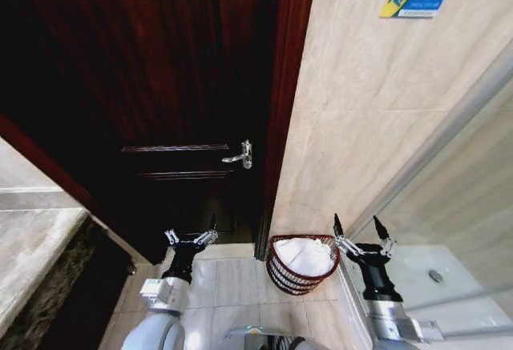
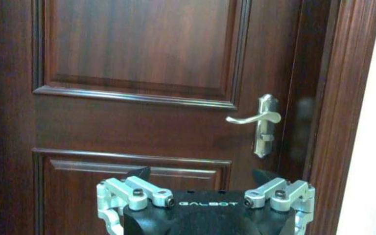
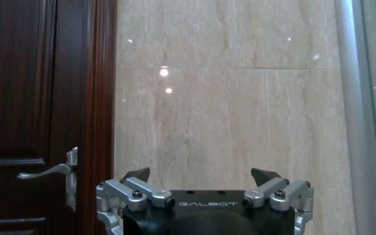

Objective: Discard the used towel into the hamper.

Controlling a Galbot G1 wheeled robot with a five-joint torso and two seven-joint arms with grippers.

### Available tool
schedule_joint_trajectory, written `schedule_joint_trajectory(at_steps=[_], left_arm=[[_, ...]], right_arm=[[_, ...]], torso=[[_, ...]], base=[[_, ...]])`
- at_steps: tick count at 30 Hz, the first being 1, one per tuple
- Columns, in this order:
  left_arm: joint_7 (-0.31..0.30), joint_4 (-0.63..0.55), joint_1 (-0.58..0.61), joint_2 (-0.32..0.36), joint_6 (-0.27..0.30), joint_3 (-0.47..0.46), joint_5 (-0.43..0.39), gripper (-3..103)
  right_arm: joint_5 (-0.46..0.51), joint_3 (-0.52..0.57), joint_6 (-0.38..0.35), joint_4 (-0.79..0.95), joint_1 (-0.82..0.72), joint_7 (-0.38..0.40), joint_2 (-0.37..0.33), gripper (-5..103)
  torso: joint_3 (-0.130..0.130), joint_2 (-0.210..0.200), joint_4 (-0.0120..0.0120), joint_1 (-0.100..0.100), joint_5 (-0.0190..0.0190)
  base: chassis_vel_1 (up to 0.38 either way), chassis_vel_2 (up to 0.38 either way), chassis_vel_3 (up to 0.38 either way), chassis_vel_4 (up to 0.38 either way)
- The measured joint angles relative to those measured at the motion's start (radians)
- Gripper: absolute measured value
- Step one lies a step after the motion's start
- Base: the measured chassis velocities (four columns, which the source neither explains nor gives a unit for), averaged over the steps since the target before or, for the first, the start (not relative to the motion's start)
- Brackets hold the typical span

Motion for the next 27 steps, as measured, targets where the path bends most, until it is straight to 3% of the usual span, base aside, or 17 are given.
schedule_joint_trajectory(at_steps=[14,27], left_arm=[[0.000,0.000,0.000,0.000,0.000,0.000,0.000,100],[0.000,0.000,0.000,0.000,0.000,0.000,0.000,100]], right_arm=[[0.000,0.000,0.000,0.000,0.000,0.000,0.000,100],[0.000,0.000,0.000,0.000,0.000,0.000,0.000,100]], torso=[[0.000,-0.001,-0.0001,0.000,0.0001],[-0.001,-0.001,-0.0002,0.000,-0.0002]], base=[[0.006,0.005,-0.007,-0.003],[0.168,0.153,-0.165,-0.164]])
